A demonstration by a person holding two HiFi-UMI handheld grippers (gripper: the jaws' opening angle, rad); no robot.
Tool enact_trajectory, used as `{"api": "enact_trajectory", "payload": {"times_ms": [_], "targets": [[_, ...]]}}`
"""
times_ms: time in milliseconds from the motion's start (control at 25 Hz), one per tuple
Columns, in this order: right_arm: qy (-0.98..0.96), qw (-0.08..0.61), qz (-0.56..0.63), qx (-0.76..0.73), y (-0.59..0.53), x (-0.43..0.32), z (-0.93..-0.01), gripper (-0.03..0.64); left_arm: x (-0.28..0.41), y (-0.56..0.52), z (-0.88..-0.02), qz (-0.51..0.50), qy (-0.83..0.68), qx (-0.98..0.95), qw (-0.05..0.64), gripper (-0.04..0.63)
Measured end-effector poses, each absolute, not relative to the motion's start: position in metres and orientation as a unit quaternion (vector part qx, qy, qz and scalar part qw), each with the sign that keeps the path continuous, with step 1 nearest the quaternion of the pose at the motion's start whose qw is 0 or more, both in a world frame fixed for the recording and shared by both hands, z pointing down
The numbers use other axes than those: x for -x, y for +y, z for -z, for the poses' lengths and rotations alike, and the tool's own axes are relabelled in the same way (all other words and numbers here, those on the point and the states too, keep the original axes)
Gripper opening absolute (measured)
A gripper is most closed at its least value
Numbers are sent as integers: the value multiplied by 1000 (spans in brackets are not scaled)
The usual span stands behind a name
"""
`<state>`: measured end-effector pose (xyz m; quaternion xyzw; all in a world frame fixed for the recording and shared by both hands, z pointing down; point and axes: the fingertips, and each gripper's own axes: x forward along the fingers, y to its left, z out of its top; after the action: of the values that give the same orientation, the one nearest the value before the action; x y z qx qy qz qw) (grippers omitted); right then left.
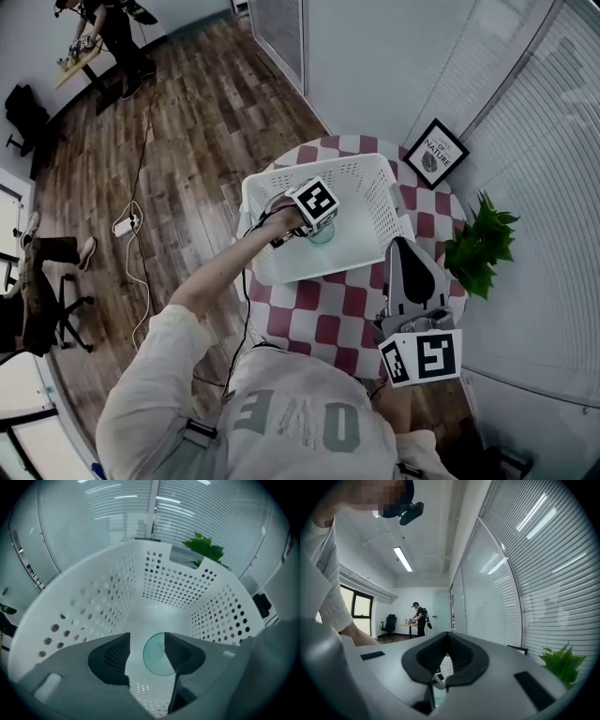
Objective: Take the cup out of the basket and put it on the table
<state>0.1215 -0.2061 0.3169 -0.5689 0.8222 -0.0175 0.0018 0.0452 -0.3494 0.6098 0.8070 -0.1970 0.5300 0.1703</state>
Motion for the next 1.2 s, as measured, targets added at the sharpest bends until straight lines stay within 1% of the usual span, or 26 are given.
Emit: {"api": "enact_trajectory", "payload": {"times_ms": [160, 240, 480, 560, 640, 680, 840, 920, 1040, 1200], "targets": [[821, -8, 25, 570, -207, -119, -323, 11, -40, -336, -663, -609, -154, -756, 183, 235], [821, -12, 29, 570, -209, -119, -326, 11, -35, -335, -685, -633, -143, -738, 186, 235], [819, -24, 38, 572, -213, -116, -331, 11, -21, -335, -713, -661, -141, -714, 182, 221], [818, -26, 39, 573, -216, -116, -333, 11, -22, -336, -715, -658, -140, -717, 184, 201], [818, -27, 41, 574, -219, -117, -335, 11, -25, -338, -715, -657, -138, -718, 183, 201], [817, -28, 43, 574, -220, -117, -337, 11, -25, -338, -716, -660, -135, -717, 178, 192], [819, -31, 49, 570, -221, -113, -343, 11, -26, -332, -719, -673, -120, -713, 157, 84], [820, -32, 49, 569, -222, -112, -343, 11, -26, -329, -719, -675, -114, -712, 154, 49], [820, -32, 50, 569, -225, -113, -343, 11, -30, -330, -720, -675, -110, -714, 149, 46], [821, -33, 48, 568, -224, -112, -344, 11, -33, -330, -721, -667, -115, -719, 160, 28]]}}
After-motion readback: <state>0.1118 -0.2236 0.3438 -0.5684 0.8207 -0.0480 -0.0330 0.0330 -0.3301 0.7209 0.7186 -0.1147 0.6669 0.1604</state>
